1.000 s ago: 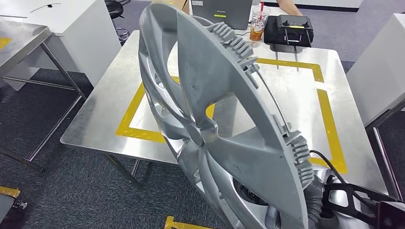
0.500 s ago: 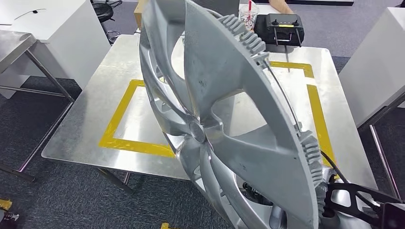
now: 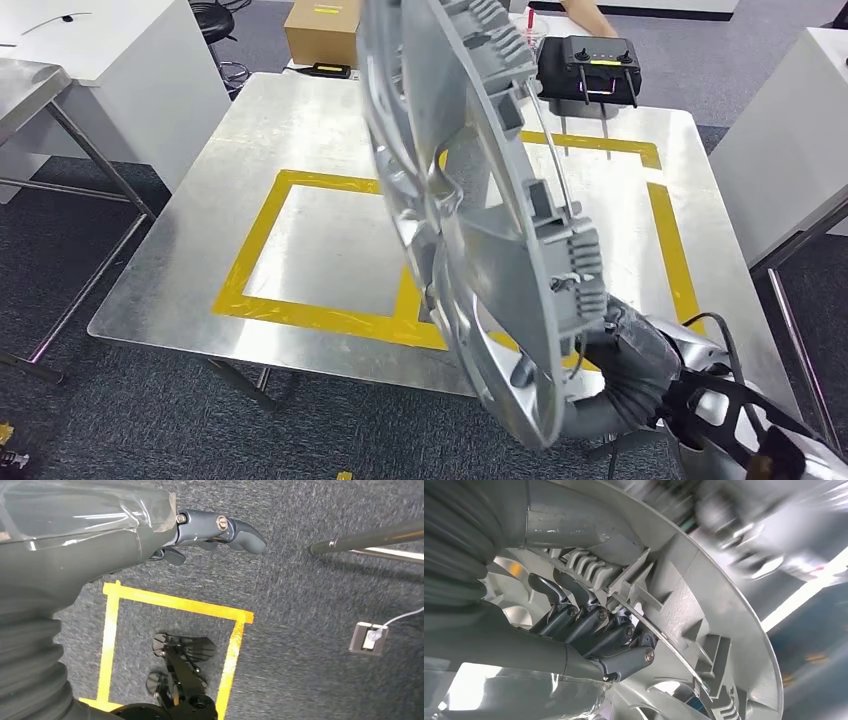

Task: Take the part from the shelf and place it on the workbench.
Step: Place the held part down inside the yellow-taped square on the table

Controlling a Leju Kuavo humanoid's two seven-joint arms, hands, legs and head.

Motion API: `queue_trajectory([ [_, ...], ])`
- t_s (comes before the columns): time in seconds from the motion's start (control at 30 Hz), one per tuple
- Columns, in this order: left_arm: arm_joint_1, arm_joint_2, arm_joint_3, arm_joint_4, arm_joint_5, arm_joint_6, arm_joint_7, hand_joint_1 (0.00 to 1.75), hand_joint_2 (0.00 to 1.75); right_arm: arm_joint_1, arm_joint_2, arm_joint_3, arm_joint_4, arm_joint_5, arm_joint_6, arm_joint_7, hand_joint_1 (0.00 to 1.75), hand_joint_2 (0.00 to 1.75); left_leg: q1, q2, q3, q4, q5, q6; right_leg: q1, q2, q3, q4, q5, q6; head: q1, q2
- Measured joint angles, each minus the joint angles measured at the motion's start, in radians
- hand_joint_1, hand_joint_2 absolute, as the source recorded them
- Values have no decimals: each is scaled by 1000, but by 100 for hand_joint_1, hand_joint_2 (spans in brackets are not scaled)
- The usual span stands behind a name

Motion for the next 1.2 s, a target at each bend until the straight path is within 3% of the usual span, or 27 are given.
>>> queue_trajectory([
  [0.07, 2, 0, 0, 0, 40, 4, 17, 0, 175, -14, -6, -23, 15, 151, -82, 62, 168, 175, -3, -1, -4, 12, -9, -10, 1, -4, 40, -76, 27, -10, -2, 0],
  [0.13, 4, 0, 0, 0, 67, 6, 28, 0, 175, -31, -16, -47, 50, 276, -144, 119, 168, 175, -1, 0, -6, 16, -12, -19, 3, -3, 42, -81, 32, -28, -4, 0],
  [0.2, 5, 0, 0, 0, 72, 7, 31, 0, 175, -46, -29, -66, 96, 334, -169, 146, 168, 175, 3, 0, -16, 36, -25, -29, -1, -3, 44, -83, 35, -39, -6, 0],
  [0.27, 6, 0, 0, 0, 70, 8, 31, 0, 175, -56, -41, -82, 144, 360, -180, 157, 168, 175, 9, 1, -58, 124, -75, -42, -4, -3, 45, -84, 35, -44, -10, 0],
  [0.33, 7, 0, 0, 0, 67, 8, 31, 0, 175, -65, -53, -93, 191, 374, -185, 160, 168, 175, 16, 2, -125, 259, -132, -52, -4, -3, 45, -83, 34, -45, -12, 0],
  [0.37, 7, 0, 0, 1, 66, 8, 31, 0, 175, -71, -59, -96, 211, 379, -183, 163, 168, 175, 19, 2, -148, 302, -141, -54, -4, -3, 45, -83, 34, -45, -12, 0],
  [0.4, 7, 0, 0, 2, 66, 8, 31, 0, 175, -78, -66, -98, 232, 385, -179, 167, 168, 175, 21, 2, -154, 308, -132, -54, -4, -2, 46, -83, 33, -45, -12, 0],
  [0.43, 7, 0, 0, 3, 66, 8, 31, 0, 175, -87, -72, -97, 254, 391, -171, 174, 168, 175, 22, 2, -138, 269, -104, -52, -4, 0, 48, -83, 32, -45, -12, 0],
  [0.53, 6, 1, 0, 4, 75, 2, 34, 0, 175, -131, -91, -84, 336, 410, -136, 196, 168, 175, 17, 1, -45, 68, -15, -36, -1, 5, 50, -84, 30, -40, -12, 0],
  [0.57, 6, 2, 0, 3, 82, -1, 37, 0, 175, -153, -98, -76, 372, 414, -122, 204, 168, 175, 13, 1, -30, 35, -7, -32, 0, 6, 49, -84, 30, -37, -12, 0],
  [0.7, 6, 4, 0, 2, 103, -14, 51, 0, 175, -247, -124, -25, 531, 436, -62, 232, 168, 175, 10, 0, -14, 5, 1, -12, -2, 3, 41, -82, 25, -17, -11, 0],
  [0.77, 6, 3, 0, 1, 105, -16, 52, 0, 175, -288, -139, 4, 611, 449, -43, 238, 168, 175, 13, -1, -5, -10, 10, -1, -2, 0, 3, -7, -9, -20, -9, 0],
  [0.83, 6, 3, 0, 4, 96, -13, 48, 0, 175, -332, -148, 38, 702, 468, -22, 242, 168, 175, 9, -1, -5, -11, 10, 4, -1, 0, -69, 131, -57, -26, -9, 0],
  [0.87, 5, 5, 0, 9, 88, -8, 43, 0, 175, -359, -150, 60, 758, 483, -10, 243, 168, 175, 8, -2, -4, -10, 9, 4, -2, 0, -99, 182, -69, -24, -9, 0],
  [0.9, 5, 8, -1, 18, 79, 0, 36, 0, 175, -388, -152, 86, 818, 500, -2, 244, 168, 175, 7, -2, -3, -10, 8, 5, -2, -1, -113, 201, -66, -19, -9, 0],
  [0.93, 5, 12, -1, 29, 70, 9, 28, 0, 175, -417, -153, 112, 880, 518, 2, 242, 168, 175, 7, -3, -1, -9, 7, 5, -2, -1, -105, 176, -48, -11, -9, 0],
  [1.0, 4, 21, -2, 55, 54, 25, 13, 0, 175, -477, -154, 160, 1001, 552, 5, 234, 168, 175, 7, -7, 0, -4, 4, 1, -3, -5, -43, 34, 12, 3, -8, 0],
  [1.03, 4, 27, -3, 67, 49, 31, 8, 0, 175, -505, -154, 181, 1055, 564, 5, 229, 168, 175, 5, -10, -2, 2, 0, -4, -2, -7, -11, -31, 37, 2, -8, 0],
  [1.1, 6, 37, -3, 85, 44, 37, 1, 0, 175, -545, -154, 214, 1140, 578, 5, 225, 168, 175, 2, -15, -6, 11, -6, -12, 2, -7, 18, -89, 57, -12, -7, 0],
  [1.2, 7, 49, -3, 104, 40, 39, -4, 0, 175, -578, -152, 249, 1222, 585, 13, 223, 168, 175, 5, -13, -12, 20, -15, -23, 0, -5, 20, -89, 62, -29, -7, 0],
])
